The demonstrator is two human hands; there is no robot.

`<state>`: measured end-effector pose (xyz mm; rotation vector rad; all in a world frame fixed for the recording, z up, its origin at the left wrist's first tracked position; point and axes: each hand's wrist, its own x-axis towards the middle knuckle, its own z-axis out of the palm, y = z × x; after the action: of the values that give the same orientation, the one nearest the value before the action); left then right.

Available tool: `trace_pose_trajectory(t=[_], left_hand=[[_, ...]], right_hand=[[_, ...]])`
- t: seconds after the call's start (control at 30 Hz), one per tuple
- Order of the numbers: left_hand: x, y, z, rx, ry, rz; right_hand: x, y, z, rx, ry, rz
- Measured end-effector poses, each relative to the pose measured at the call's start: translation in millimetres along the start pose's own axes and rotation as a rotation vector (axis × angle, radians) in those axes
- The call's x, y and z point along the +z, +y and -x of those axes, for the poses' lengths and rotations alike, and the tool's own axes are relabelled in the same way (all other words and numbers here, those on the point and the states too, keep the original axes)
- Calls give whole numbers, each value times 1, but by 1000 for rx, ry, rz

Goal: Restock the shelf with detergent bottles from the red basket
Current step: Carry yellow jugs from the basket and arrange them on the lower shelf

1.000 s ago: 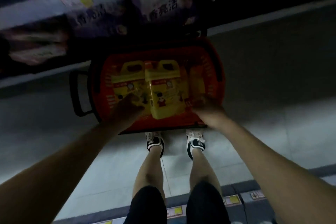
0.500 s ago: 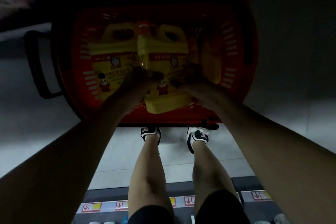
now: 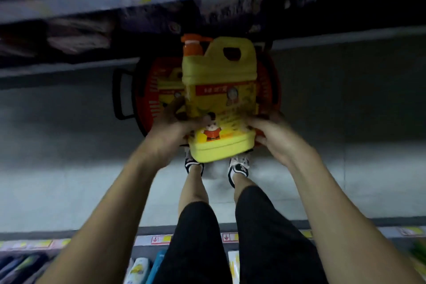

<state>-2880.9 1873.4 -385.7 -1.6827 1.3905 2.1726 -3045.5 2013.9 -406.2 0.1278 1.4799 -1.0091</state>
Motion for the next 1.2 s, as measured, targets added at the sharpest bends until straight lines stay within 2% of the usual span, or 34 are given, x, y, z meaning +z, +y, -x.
trace_pose_trajectory(t=[0.13, 0.33, 0.57, 0.73, 0.97, 1.2], left_hand=[[-5, 59, 101, 199, 82, 123], [-57, 127, 235, 438, 252, 208], [-147, 148, 352, 685, 456, 309], [-252, 129, 426, 834, 561, 398], [-389, 89, 525, 975, 731, 439], [-494, 61, 549, 1014, 763, 563]], right_hand=[[28, -62, 72, -97, -133, 58], [115, -148, 173, -463, -276, 235], [260, -222, 268, -792, -522, 582], [391, -218, 327, -967, -651, 702], [564, -167, 386, -1120, -841, 823], [679, -140, 405, -1211, -805, 1033]])
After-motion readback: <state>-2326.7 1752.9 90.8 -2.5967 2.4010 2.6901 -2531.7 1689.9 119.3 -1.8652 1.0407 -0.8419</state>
